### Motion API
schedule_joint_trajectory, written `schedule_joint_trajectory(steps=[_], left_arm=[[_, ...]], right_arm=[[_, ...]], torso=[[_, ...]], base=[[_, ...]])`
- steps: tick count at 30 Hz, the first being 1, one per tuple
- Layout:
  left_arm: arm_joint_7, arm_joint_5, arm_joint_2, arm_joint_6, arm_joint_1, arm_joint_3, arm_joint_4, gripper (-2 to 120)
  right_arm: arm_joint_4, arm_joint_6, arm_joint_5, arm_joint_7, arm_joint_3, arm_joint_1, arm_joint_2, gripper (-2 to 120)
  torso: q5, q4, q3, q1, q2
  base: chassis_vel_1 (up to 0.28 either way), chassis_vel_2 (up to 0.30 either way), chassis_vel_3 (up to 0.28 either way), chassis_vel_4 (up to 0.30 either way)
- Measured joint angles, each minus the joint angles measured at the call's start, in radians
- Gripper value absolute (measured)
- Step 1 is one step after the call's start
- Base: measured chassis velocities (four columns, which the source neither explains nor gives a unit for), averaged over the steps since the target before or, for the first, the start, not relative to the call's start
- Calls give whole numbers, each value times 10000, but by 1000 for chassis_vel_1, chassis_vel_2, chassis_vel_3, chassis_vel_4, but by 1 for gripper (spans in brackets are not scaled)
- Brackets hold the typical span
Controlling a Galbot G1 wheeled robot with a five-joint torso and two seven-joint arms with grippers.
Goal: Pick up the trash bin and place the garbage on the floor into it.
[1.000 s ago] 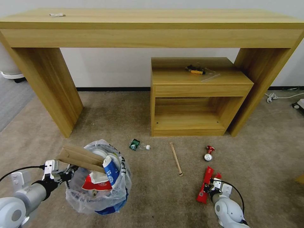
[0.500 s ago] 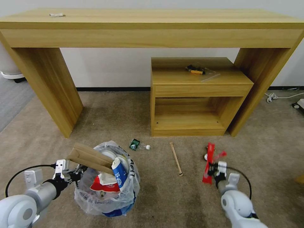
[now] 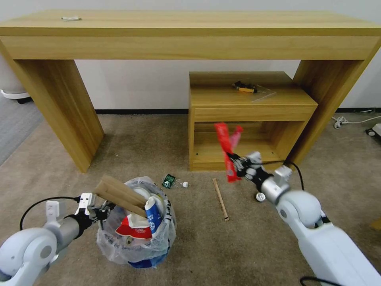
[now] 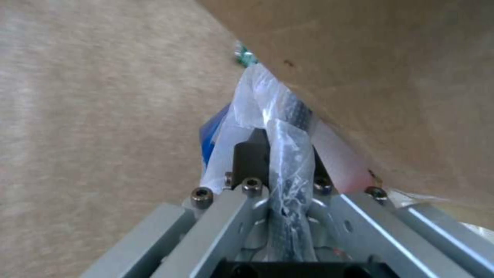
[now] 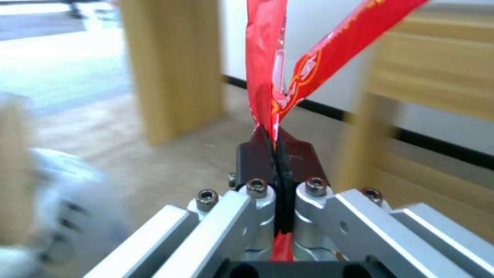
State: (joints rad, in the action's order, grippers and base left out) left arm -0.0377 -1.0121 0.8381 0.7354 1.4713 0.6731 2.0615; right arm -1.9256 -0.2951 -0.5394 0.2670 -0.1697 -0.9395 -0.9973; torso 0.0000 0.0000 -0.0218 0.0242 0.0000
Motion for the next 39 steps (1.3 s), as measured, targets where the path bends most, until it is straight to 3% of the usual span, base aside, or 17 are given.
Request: schedule_joint_trajectory(steps=[3, 13, 24, 36, 39], left_arm=[[-390, -453, -297, 2, -914, -1198, -218, 0], [-1064, -1197, -601, 1, -2586, -2897, -563, 0], [-1824, -2350, -1061, 2, -2920, -2848, -378, 0], [-1901, -2558, -1210, 3, -2898, -2674, -295, 0], [-1872, -2508, -1211, 3, -2844, -2585, -308, 0]], right_arm=[[-221, -163, -315, -10, 1277, 822, -205, 0], [-90, -195, -481, -13, 3426, 2176, -568, 0], [516, 29, 325, 385, 4175, 2163, -731, 0], [544, 47, 625, 181, 4326, 1683, -548, 0], [476, -20, 638, 59, 4273, 1686, -422, 9]], torso=[[-6, -2, -1, 0, -1], [-4, -1, 0, 0, -1], [-3, -1, 2, 0, -1], [-4, -1, 2, -2, 0], [-4, 0, 2, -1, -1]], base=[[0, 0, 0, 0], [0, 0, 0, 0], [0, 0, 0, 0], [0, 0, 0, 0], [0, 0, 0, 0]])
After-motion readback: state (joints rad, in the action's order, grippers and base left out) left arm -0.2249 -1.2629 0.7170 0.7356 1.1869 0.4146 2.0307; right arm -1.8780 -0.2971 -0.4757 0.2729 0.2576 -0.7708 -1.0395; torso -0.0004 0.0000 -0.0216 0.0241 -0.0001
